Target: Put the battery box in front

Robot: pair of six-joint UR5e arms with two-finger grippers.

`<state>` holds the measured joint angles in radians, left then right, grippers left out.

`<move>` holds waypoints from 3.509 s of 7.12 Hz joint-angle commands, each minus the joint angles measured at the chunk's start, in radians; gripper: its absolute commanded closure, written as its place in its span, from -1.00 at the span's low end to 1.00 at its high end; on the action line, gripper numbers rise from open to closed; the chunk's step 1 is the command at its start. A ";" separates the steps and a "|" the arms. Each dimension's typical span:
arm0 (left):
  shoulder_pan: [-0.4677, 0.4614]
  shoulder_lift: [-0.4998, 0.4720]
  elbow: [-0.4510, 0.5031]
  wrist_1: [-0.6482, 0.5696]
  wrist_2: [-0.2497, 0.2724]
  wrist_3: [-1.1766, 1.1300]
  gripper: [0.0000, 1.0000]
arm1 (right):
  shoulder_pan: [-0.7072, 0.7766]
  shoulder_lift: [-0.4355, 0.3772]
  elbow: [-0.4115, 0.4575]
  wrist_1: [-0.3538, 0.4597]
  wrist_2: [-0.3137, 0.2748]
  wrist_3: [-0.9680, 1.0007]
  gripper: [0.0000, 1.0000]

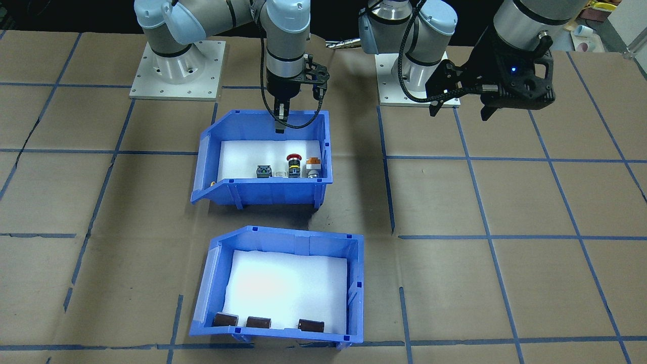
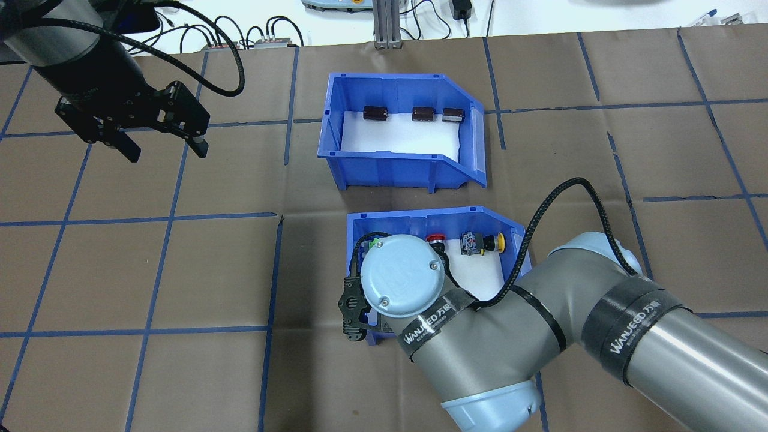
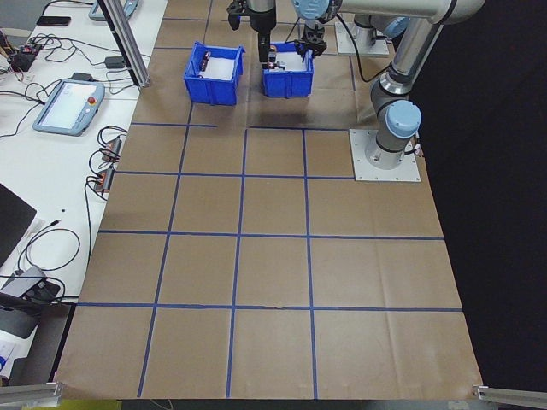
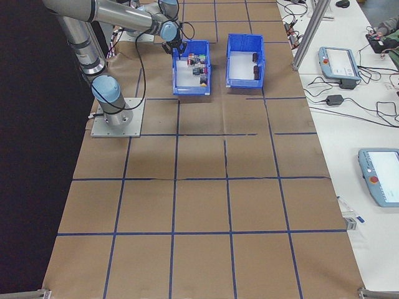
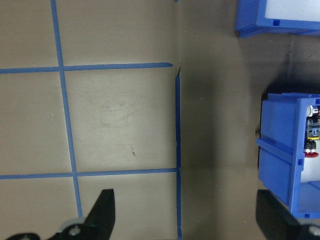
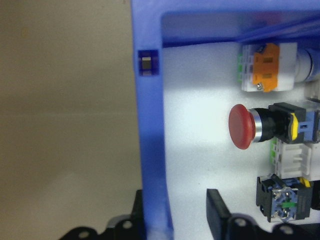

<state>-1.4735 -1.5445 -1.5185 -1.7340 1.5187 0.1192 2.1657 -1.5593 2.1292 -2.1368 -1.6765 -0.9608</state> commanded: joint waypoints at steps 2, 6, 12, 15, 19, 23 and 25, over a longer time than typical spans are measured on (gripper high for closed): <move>0.001 0.023 -0.069 0.087 0.004 0.000 -0.97 | -0.006 -0.123 -0.008 0.056 -0.003 0.000 -1.00; 0.002 0.015 -0.072 0.123 0.057 0.000 -0.97 | -0.200 -0.203 -0.156 0.345 0.068 0.045 -1.00; 0.001 0.012 -0.074 0.125 0.057 0.000 -0.97 | -0.612 -0.188 -0.257 0.334 0.132 0.442 -1.00; 0.001 0.014 -0.074 0.123 0.057 0.002 -0.97 | -0.612 -0.058 -0.464 0.411 0.121 0.847 -1.00; 0.001 0.011 -0.074 0.123 0.057 0.002 -0.97 | -0.612 0.024 -0.509 0.449 0.116 1.056 -1.00; 0.001 -0.003 -0.074 0.125 0.057 -0.001 -0.97 | -0.612 0.056 -0.551 0.489 0.115 1.056 -1.00; 0.001 -0.003 -0.074 0.125 0.057 -0.001 -0.97 | -0.612 0.056 -0.551 0.489 0.115 1.056 -1.00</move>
<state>-1.4726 -1.5472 -1.5923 -1.6093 1.5754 0.1184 1.5539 -1.5048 1.5793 -1.6492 -1.5622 0.0951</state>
